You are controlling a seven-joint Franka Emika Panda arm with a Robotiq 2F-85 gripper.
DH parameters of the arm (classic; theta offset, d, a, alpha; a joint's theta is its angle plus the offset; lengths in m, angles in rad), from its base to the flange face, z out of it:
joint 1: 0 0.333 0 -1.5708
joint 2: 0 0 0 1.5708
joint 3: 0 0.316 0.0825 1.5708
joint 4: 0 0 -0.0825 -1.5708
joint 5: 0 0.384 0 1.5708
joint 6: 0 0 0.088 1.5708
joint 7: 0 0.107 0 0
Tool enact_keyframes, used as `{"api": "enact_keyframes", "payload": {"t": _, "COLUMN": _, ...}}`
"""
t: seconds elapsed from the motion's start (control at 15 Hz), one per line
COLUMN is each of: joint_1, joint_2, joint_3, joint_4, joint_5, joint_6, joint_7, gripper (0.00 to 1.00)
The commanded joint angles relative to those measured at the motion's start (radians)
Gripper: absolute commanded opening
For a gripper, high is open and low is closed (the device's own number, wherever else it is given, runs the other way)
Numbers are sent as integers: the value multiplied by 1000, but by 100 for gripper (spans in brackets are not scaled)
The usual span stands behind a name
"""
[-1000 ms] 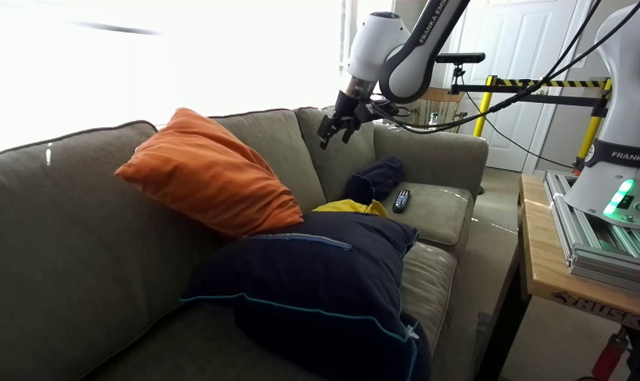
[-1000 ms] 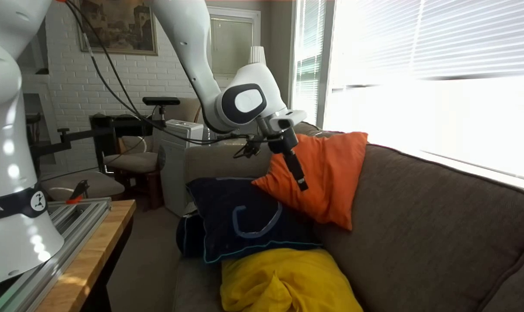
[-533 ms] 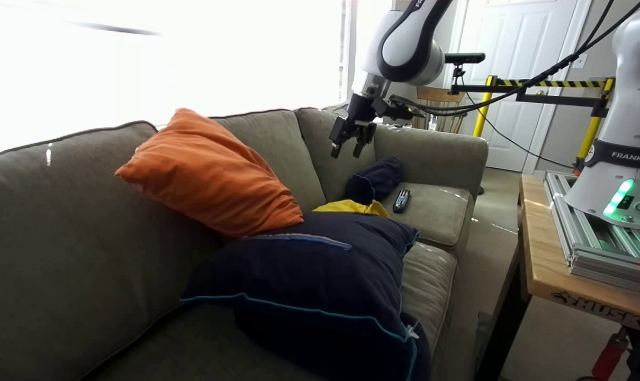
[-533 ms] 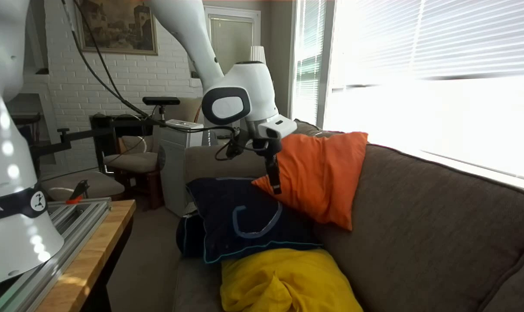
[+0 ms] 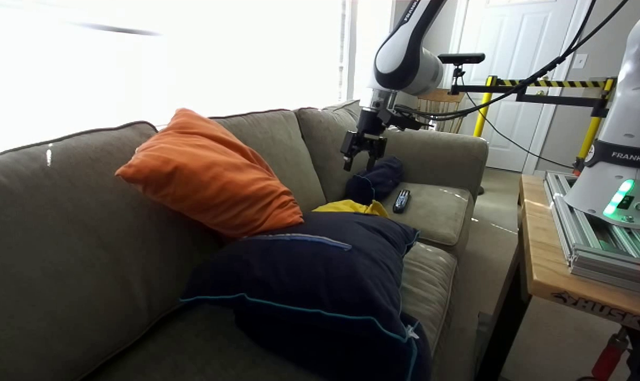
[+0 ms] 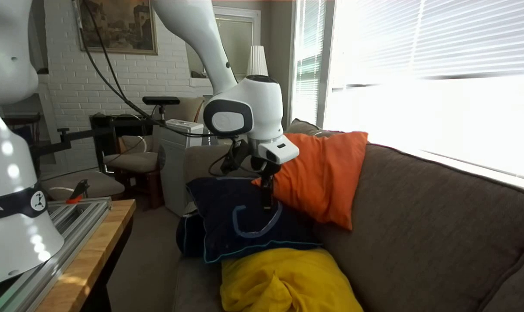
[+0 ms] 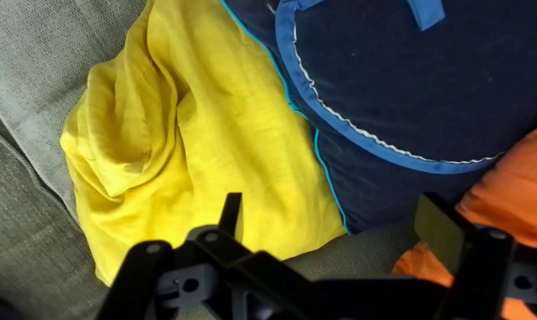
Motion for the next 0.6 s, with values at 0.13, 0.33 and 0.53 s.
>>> {"api": "enact_keyframes", "payload": {"t": 0.13, "joint_1": 72, "joint_2": 71, "joint_3": -141, "joint_4": 41, "joint_5": -196, "joint_6": -3, "joint_7": 81, "gripper": 100}}
{"api": "enact_keyframes", "payload": {"t": 0.33, "joint_1": 93, "joint_2": 127, "joint_3": -211, "joint_4": 75, "joint_5": -277, "joint_6": -14, "joint_7": 98, "gripper": 100}}
{"api": "enact_keyframes", "payload": {"t": 0.53, "joint_1": 77, "joint_2": 189, "joint_3": -223, "joint_4": 106, "joint_5": -301, "joint_6": 5, "joint_7": 78, "gripper": 100}}
